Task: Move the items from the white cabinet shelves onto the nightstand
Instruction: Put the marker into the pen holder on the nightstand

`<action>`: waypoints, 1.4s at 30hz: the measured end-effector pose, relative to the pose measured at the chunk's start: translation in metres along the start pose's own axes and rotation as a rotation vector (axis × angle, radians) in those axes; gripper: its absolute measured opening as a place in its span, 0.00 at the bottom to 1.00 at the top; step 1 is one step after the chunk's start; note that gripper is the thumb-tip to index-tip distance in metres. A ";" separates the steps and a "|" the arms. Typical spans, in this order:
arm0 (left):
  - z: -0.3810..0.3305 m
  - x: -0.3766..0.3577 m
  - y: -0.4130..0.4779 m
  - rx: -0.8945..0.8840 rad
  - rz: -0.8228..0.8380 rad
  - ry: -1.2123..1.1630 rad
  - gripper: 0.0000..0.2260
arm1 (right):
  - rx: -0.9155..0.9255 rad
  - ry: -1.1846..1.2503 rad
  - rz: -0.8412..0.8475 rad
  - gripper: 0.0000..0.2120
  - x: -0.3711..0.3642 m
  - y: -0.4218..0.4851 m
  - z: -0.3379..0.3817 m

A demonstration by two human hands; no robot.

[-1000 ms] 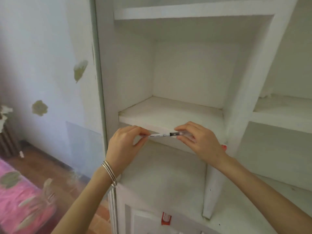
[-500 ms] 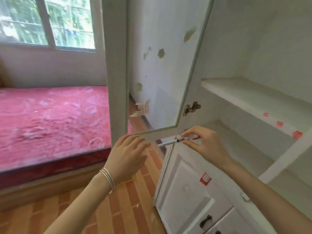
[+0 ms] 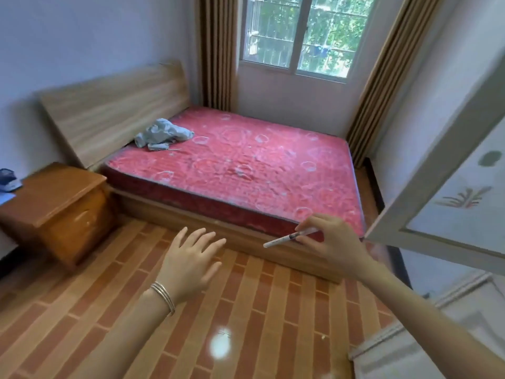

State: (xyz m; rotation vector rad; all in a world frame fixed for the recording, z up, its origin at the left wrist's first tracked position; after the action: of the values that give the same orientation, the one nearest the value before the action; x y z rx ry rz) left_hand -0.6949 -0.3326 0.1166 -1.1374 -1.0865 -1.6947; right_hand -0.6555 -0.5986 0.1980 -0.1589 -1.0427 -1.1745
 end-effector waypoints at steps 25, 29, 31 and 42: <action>0.430 -0.087 -0.175 0.623 0.127 0.062 0.21 | 0.761 -0.119 0.296 0.07 -0.417 0.305 0.234; 0.476 -0.110 -0.168 0.706 0.133 0.094 0.21 | 0.786 -0.093 0.342 0.08 -0.464 0.360 0.235; 0.507 -0.115 -0.155 0.750 0.133 0.119 0.21 | 0.802 -0.056 0.353 0.08 -0.481 0.395 0.240; 0.630 -0.138 -0.082 0.918 0.138 0.151 0.21 | 0.817 0.084 0.413 0.07 -0.569 0.577 0.266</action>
State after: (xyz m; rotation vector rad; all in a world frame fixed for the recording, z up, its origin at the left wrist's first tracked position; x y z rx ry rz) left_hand -0.5719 0.3056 0.1088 -0.4637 -1.4192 -0.9466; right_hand -0.3444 0.1942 0.1536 0.3059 -1.2643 -0.3256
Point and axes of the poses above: each hand's wrist, its own y-axis towards the middle knuckle, its own x-axis out of the back of the hand, z = x × y, the point moved 5 cm from there along y, towards the middle knuckle, and after that the axes turned 14 degrees about y, right-handed, at the moved point
